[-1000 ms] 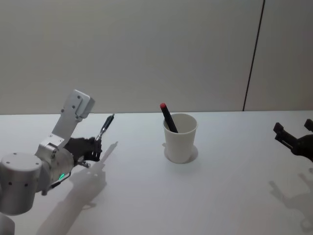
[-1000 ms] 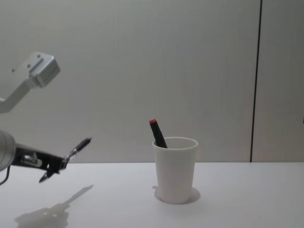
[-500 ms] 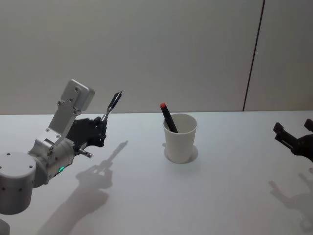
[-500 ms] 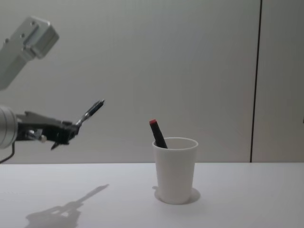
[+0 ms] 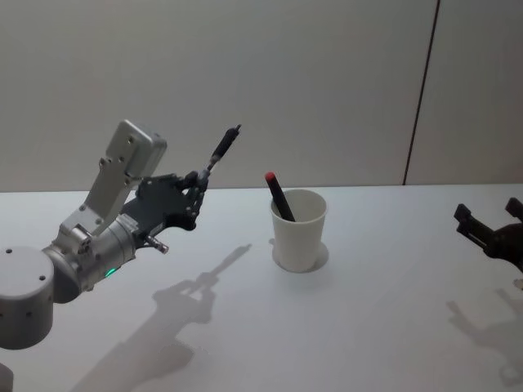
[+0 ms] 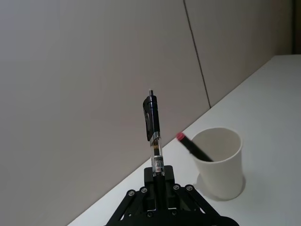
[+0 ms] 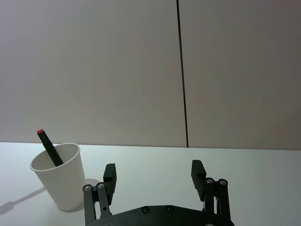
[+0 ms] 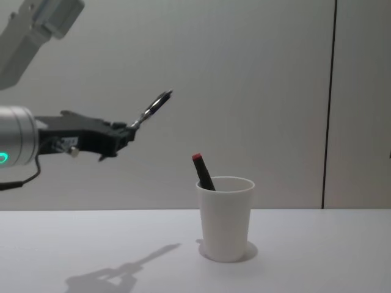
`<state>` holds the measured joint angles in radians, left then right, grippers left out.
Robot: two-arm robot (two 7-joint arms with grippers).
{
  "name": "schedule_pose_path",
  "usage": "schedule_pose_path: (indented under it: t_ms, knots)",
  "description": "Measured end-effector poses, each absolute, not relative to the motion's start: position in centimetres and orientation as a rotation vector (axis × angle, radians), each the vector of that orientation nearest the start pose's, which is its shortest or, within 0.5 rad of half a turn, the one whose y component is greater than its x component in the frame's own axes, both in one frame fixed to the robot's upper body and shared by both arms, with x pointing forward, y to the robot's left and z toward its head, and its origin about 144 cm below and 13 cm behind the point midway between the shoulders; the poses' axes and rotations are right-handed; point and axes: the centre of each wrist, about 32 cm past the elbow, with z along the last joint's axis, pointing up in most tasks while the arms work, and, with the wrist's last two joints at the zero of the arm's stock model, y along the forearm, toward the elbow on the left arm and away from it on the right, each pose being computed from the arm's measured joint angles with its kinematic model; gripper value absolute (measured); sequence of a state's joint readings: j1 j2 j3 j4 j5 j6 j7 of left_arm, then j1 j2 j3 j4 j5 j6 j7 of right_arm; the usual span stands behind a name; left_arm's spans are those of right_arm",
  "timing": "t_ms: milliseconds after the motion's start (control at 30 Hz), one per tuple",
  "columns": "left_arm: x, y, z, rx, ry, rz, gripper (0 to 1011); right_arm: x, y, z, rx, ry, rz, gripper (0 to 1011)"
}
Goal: Place the pen into the pen holder.
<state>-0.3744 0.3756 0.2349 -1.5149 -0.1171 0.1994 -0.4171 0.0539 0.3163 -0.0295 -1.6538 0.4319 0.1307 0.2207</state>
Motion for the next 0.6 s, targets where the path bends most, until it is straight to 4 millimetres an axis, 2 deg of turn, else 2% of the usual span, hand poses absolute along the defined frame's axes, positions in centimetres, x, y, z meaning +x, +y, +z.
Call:
schedule_pose_path:
  t_ms: [600]
  knots:
    - [55.8, 25.7, 126.3, 0.129, -0.279, 0.810, 134, 47.3, -30.3, 119.6, 0.086, 0.083, -1.280, 1002]
